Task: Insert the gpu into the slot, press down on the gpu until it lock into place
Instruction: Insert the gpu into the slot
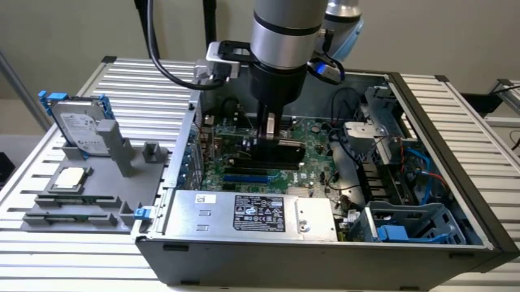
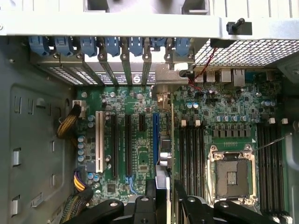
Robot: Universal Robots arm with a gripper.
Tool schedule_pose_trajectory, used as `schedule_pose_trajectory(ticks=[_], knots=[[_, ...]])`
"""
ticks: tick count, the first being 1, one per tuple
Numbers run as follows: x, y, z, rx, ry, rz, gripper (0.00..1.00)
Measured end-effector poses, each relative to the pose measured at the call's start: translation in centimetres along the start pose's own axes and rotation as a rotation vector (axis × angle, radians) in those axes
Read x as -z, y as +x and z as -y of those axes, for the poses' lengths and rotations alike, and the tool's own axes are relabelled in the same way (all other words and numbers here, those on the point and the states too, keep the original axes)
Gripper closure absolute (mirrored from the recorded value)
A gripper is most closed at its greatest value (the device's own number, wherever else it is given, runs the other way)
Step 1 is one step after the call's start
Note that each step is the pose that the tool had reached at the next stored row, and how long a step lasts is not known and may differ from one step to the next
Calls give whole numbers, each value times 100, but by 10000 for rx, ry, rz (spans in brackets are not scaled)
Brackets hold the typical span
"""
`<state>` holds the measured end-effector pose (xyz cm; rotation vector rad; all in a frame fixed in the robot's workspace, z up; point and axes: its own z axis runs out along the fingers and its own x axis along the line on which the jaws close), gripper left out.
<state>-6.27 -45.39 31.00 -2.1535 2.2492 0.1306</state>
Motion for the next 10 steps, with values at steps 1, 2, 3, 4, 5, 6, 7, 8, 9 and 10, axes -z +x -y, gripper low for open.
schedule_pose_trajectory(ticks=[1,2,3,4,5,6,7,8,9,10], knots=[[-10,1,-9,0,0,0,74],[-22,2,-19,2,0,0,74],[-35,4,-32,4,0,0,74],[-50,6,-49,7,-1,-1,74],[-67,8,-65,11,-1,0,74],[-85,10,-77,16,-1,0,74],[-102,12,-86,23,-2,0,74],[-121,14,-94,33,-3,-1,74],[-136,16,-99,43,-3,-2,74],[-147,17,-101,54,-4,-1,74]])
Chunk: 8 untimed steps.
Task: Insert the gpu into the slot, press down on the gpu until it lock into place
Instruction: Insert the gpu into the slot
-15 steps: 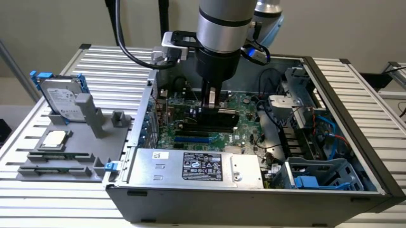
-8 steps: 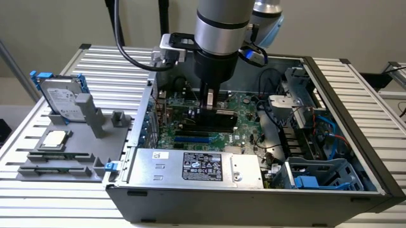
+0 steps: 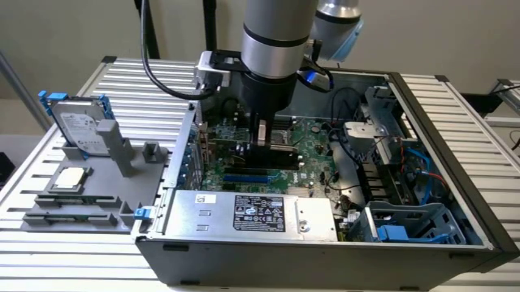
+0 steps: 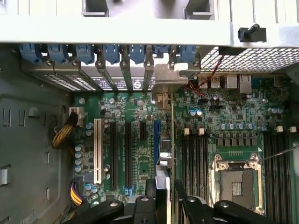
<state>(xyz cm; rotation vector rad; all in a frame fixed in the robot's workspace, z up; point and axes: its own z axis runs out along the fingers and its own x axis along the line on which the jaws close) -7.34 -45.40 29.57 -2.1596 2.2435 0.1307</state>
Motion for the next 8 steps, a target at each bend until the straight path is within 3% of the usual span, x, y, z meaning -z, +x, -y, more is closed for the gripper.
schedule_pose_trajectory(ticks=[8], knots=[[-85,10,-26,42,-4,-4,74]])
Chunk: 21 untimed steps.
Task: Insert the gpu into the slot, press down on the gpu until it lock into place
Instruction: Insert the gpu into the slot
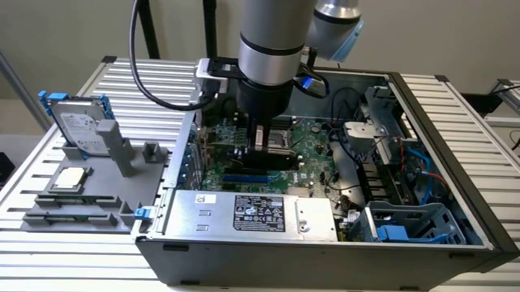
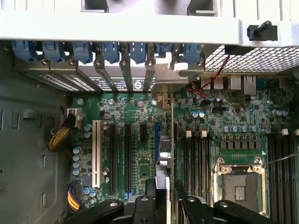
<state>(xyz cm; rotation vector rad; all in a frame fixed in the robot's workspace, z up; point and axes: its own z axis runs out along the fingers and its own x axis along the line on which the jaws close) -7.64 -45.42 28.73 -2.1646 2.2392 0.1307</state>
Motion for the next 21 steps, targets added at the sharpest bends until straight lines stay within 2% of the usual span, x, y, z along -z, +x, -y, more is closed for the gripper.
schedule_pose_trajectory(ticks=[21], knots=[[-134,38,-64,17,-1,-8,74]])
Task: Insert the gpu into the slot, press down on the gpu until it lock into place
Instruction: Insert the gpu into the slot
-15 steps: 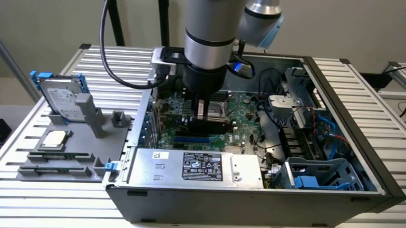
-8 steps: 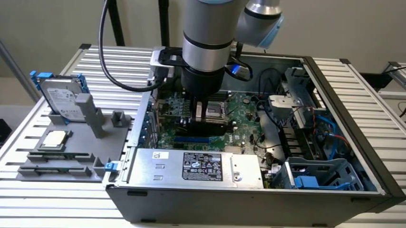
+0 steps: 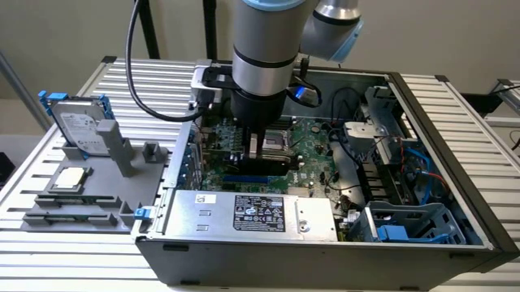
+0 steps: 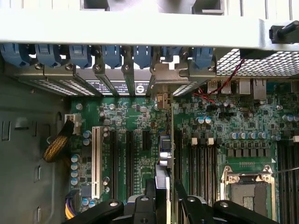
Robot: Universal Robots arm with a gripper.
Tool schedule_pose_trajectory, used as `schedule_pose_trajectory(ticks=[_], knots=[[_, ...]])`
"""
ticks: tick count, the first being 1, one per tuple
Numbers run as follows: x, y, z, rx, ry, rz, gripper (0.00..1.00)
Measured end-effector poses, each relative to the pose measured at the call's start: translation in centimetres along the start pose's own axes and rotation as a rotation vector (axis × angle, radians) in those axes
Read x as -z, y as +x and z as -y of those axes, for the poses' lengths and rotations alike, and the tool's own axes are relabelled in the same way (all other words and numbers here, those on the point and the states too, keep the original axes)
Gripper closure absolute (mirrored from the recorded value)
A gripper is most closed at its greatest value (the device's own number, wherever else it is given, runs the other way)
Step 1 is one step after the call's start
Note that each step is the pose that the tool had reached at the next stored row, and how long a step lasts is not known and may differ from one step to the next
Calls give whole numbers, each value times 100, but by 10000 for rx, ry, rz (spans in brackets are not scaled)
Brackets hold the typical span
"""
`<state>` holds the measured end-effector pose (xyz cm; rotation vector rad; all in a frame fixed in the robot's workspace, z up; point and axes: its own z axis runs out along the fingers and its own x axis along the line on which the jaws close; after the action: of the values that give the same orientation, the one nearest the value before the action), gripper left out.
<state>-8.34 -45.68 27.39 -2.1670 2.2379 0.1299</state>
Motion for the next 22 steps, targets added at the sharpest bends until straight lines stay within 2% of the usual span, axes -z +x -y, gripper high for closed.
schedule_pose_trajectory(ticks=[3,9,22], knots=[[-8,2,1,2,-9,0,74],[-21,4,1,-7,-115,-6,74],[-50,7,-26,-12,-118,-9,74]])
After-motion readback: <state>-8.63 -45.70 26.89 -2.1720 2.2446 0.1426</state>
